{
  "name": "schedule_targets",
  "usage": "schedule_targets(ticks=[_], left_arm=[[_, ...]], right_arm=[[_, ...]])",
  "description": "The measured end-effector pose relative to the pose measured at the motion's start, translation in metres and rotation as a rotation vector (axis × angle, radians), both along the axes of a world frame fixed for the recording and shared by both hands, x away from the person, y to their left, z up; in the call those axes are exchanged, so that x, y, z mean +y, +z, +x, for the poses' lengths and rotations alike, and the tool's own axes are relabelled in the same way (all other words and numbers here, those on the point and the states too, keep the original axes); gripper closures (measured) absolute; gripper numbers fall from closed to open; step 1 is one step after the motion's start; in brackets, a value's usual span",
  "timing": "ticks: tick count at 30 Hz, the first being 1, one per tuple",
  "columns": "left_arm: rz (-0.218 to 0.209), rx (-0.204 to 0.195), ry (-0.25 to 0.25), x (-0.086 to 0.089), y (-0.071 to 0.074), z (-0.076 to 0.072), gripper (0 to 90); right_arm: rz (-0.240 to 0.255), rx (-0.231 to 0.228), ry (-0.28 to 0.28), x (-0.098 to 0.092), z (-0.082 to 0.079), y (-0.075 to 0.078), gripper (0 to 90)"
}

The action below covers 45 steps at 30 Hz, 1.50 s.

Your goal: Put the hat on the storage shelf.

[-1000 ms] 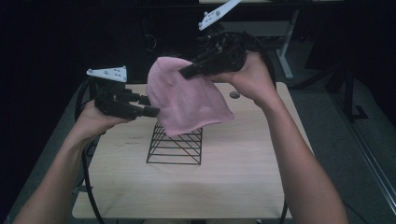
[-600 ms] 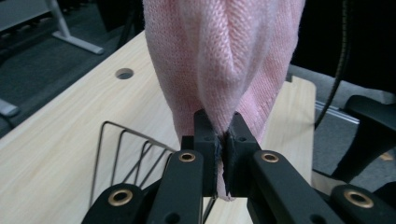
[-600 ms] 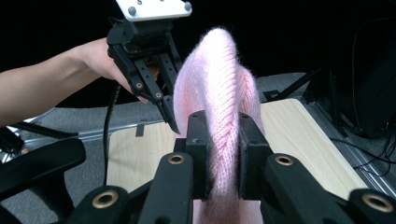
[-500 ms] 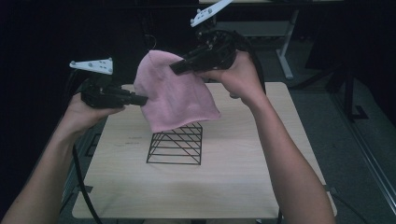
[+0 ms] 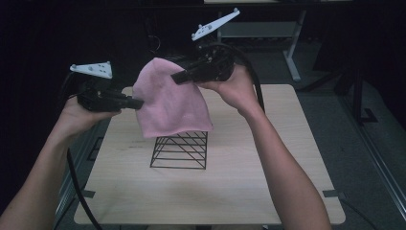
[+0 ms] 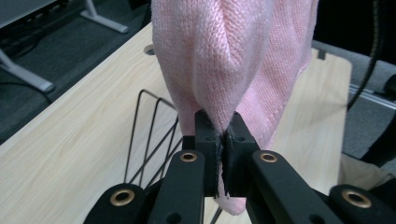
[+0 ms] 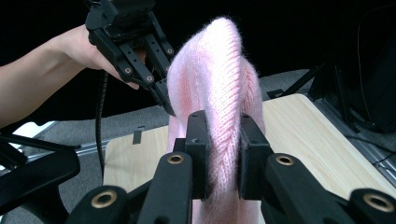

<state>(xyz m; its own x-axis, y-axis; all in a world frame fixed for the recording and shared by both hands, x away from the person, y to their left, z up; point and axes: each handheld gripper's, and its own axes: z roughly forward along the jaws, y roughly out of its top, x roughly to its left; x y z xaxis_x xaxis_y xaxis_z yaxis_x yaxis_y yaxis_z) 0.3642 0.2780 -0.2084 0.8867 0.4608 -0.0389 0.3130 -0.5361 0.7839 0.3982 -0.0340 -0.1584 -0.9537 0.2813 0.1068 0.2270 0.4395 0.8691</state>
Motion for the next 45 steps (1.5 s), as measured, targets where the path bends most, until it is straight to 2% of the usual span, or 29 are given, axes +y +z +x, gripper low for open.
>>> schedule_targets(ticks=[11,20,23,31,39,45], left_arm=[[0.031,0.010,0.012,-0.007,-0.018,0.014,86.5],[0.059,0.009,-0.003,-0.019,-0.027,0.020,86.4],[0.084,0.003,-0.006,-0.020,-0.029,0.017,86.4],[0.091,-0.005,-0.007,-0.013,-0.039,0.001,86.3],[0.098,0.003,-0.007,-0.010,-0.056,-0.008,86.2],[0.122,0.013,0.000,-0.009,-0.070,-0.010,86.4]], right_arm=[[0.020,0.013,-0.033,-0.007,0.012,-0.027,77.5],[0.043,0.007,-0.048,-0.022,0.008,-0.043,77.6],[0.052,0.011,-0.046,-0.024,0.006,-0.049,77.5],[0.057,0.016,-0.010,-0.018,-0.002,-0.061,76.5],[0.028,0.014,0.028,-0.010,-0.010,-0.073,75.5],[0.011,0.053,0.043,-0.008,-0.013,-0.090,73.9]])
